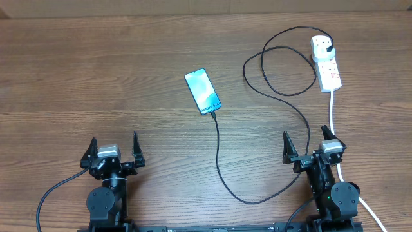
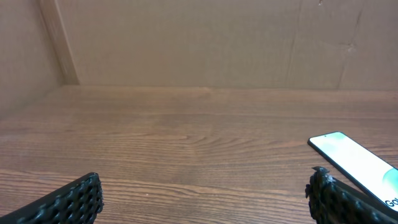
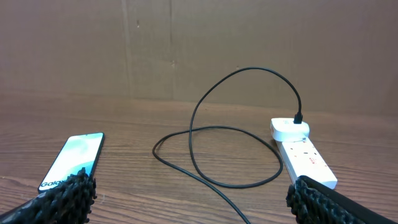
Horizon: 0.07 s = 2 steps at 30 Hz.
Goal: Plug charger to phone and switch on socket
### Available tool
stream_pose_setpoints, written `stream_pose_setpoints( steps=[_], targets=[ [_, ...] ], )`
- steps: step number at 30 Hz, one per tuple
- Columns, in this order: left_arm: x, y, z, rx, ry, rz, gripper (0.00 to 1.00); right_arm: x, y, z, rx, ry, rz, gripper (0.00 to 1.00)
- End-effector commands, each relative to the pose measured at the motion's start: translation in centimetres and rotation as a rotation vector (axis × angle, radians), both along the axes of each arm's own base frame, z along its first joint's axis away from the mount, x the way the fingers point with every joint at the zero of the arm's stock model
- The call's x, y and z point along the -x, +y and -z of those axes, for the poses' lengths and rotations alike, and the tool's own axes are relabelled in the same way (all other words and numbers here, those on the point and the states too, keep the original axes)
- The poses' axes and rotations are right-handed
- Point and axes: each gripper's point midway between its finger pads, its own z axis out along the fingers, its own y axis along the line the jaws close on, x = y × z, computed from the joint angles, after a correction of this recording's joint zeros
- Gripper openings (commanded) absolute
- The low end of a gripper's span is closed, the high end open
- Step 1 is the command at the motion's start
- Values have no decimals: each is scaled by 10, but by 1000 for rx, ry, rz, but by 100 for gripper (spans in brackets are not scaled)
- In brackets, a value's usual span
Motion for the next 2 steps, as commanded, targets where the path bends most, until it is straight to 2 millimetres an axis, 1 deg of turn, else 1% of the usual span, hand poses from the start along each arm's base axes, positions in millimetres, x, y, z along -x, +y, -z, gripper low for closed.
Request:
stream_pose_setpoints(
  steps=[1, 2],
  targets=[
    [0, -1, -1, 0, -7, 8, 100, 0, -1, 1, -7, -4, 6, 100],
    [0, -1, -1, 0, -7, 7, 100, 0, -1, 1, -7, -4, 6, 100]
  ],
)
